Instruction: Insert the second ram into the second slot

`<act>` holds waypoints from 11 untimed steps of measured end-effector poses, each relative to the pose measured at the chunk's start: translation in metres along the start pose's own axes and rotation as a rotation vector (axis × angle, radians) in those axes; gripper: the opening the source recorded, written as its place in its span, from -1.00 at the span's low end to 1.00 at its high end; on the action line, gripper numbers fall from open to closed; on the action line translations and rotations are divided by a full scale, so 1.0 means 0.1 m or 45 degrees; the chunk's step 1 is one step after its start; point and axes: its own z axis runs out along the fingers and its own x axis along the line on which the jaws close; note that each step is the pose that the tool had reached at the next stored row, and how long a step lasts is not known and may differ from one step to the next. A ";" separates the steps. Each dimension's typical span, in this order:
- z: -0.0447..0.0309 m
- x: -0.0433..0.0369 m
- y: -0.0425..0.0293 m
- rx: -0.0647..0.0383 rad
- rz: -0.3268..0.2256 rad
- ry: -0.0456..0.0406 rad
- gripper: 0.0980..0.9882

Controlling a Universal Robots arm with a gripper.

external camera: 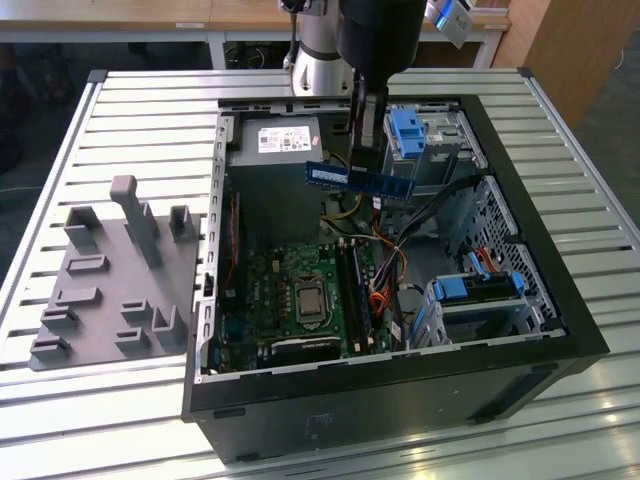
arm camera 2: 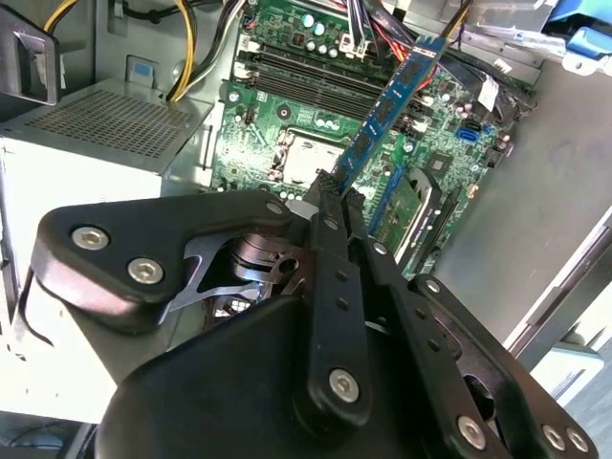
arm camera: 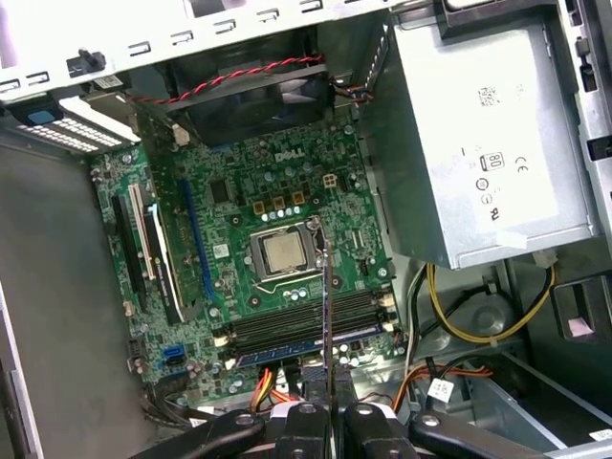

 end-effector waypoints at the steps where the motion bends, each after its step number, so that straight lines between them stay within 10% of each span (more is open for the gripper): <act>1: 0.000 0.000 0.000 0.000 0.005 0.000 -0.90; 11: 0.000 0.000 0.000 0.000 0.053 0.003 -0.90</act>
